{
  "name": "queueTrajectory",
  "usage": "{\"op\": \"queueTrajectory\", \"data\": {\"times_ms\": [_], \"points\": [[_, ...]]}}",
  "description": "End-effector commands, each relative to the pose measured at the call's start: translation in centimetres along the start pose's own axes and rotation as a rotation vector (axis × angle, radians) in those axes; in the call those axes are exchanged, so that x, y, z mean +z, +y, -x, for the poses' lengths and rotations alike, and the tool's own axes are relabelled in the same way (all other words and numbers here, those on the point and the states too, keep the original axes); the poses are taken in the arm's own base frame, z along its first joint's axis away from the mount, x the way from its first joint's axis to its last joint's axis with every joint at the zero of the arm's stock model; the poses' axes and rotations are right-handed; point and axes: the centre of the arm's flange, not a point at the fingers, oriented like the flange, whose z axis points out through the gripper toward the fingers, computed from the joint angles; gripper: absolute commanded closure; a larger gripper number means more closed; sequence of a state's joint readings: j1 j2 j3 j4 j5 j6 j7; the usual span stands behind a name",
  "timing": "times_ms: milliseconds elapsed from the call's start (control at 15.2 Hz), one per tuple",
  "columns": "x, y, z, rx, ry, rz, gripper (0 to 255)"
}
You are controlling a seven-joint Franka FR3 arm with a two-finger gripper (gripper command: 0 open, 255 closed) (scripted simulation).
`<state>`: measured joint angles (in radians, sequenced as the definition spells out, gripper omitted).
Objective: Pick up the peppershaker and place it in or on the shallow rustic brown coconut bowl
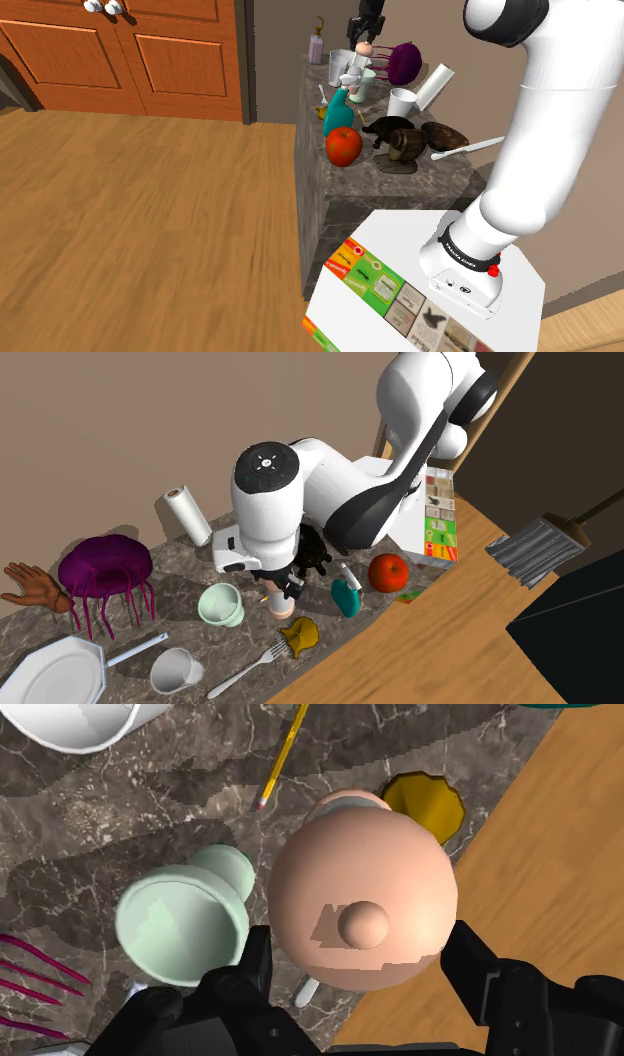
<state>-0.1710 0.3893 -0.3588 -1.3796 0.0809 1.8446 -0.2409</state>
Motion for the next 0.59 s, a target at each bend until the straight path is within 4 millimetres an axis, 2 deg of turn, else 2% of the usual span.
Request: {"op": "queueTrajectory", "data": {"times_ms": [0,528], "points": [[-0.6,0.8,1.0,0.000,0.000,0.000,255],[-2.6,7.4,9.0,0.000,0.000,0.000,255]]}}
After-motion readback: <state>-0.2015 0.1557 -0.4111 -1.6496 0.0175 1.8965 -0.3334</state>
